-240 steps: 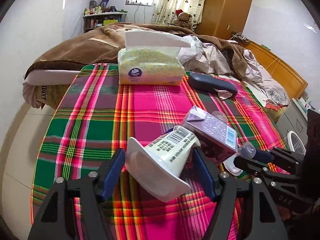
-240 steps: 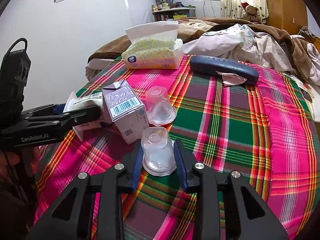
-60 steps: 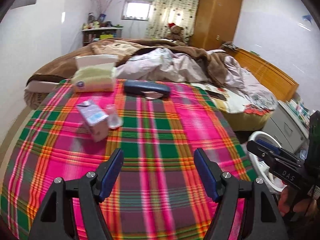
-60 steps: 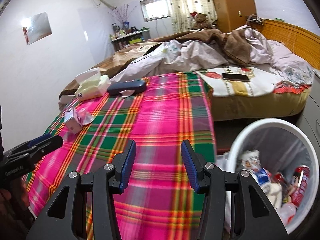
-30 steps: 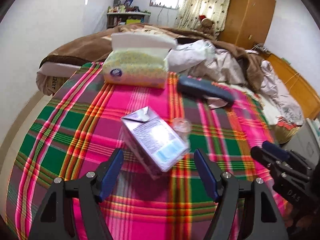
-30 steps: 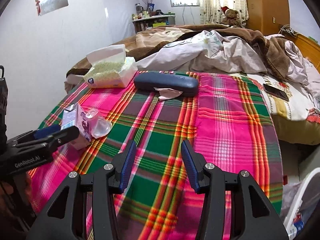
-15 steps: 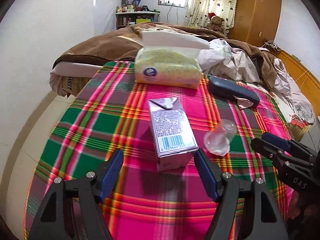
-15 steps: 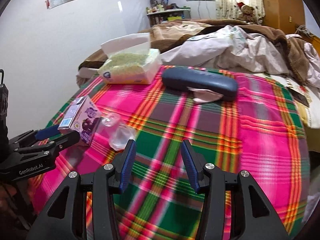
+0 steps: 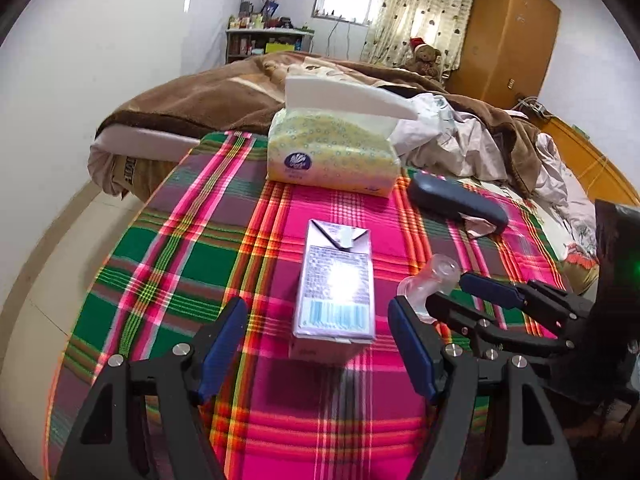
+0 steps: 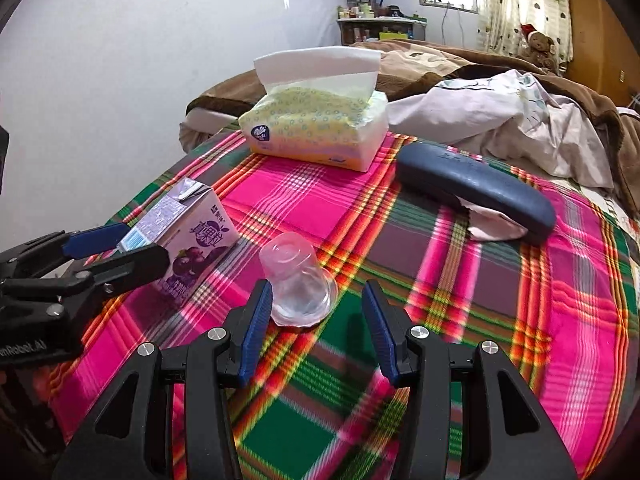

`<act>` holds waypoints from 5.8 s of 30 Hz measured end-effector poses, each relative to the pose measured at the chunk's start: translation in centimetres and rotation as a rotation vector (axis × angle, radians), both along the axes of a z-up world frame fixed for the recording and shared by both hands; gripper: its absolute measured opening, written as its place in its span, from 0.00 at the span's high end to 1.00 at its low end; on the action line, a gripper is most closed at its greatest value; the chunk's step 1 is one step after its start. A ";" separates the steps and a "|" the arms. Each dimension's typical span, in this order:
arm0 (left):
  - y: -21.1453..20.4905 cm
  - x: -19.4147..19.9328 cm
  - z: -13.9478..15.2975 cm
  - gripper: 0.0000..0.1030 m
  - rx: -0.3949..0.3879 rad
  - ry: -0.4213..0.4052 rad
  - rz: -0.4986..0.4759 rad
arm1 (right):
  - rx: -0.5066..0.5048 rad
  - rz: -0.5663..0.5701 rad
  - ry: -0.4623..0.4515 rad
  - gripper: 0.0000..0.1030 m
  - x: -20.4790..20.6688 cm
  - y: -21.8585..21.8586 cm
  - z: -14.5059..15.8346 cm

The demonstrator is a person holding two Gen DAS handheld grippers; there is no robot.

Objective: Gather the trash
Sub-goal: 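Move left tool to the purple milk carton while right tool approaches the remaining clear cup, then close left tool on the purple carton while right tool closes on the clear cup, then carry the purple carton in left tool and clear cup in right tool over the bin, then open left tool dropping the purple carton while right tool drops the clear cup into the bin, then lift both open tools up and away from the bin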

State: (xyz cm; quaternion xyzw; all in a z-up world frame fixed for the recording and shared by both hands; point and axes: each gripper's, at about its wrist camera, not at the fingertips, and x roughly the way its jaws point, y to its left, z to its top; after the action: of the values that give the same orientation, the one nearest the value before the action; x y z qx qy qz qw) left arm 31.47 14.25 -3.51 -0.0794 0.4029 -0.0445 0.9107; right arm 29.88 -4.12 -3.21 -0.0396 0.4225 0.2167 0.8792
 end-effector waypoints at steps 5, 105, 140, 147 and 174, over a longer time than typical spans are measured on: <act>0.5 0.9 -0.8 0.28 -0.022 0.017 0.013 | 0.014 0.008 0.019 0.53 0.6 0.5 -0.2; -39.3 -15.2 3.9 0.60 0.010 -0.057 -0.658 | 0.062 -0.746 -0.098 0.67 -20.0 -35.2 4.4; -35.8 -18.7 4.7 0.32 0.049 -0.132 -0.531 | 0.042 -0.715 -0.154 0.49 -23.0 -32.1 5.3; -31.7 -21.0 5.2 0.32 0.065 -0.172 -0.426 | 0.075 -0.676 -0.207 0.49 -25.0 -29.2 5.7; -25.4 -26.3 3.5 0.31 0.139 -0.237 -0.247 | 0.027 -0.608 -0.299 0.49 -27.9 -22.6 5.0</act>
State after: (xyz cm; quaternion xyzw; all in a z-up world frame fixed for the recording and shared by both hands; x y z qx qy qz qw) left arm 5.21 -11.14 0.02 0.0395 0.3016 -0.1369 0.9427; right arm 1.96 -26.71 1.79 0.0686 0.2785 -0.0580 0.9562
